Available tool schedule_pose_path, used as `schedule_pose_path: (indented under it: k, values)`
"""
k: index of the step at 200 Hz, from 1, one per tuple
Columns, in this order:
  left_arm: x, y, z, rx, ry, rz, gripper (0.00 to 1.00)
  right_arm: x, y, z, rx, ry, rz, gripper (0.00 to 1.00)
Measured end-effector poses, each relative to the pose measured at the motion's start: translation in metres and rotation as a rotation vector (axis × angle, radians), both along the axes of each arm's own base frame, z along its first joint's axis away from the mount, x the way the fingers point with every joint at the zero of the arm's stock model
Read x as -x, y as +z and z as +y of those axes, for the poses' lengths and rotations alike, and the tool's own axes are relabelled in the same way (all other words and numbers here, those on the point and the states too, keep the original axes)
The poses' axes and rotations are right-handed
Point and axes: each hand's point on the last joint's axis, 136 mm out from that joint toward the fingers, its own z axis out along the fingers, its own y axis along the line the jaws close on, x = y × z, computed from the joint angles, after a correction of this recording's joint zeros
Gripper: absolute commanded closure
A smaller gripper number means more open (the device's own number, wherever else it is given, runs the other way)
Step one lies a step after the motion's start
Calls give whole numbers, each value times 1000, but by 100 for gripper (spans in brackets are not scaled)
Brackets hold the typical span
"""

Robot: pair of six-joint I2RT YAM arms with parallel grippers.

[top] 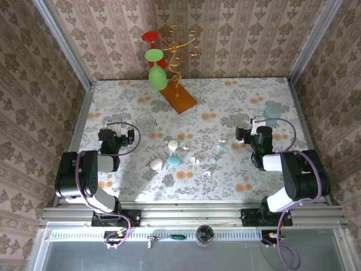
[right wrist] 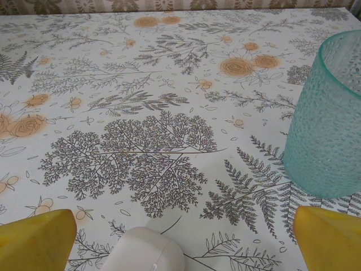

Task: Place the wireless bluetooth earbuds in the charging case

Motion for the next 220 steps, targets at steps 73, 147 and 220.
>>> schedule_pose_path:
  k: [73,147,220]
  values:
    - [0,4,2,-9,18,-17,0,0,0,0,1,1,1,0]
    - [11,68,-29,-75,-16,-116,0,7,76,15,3,22,-100,0]
    - [36,102,-112,-157,-246,-63,0,39,105,146,21,567,-18,0]
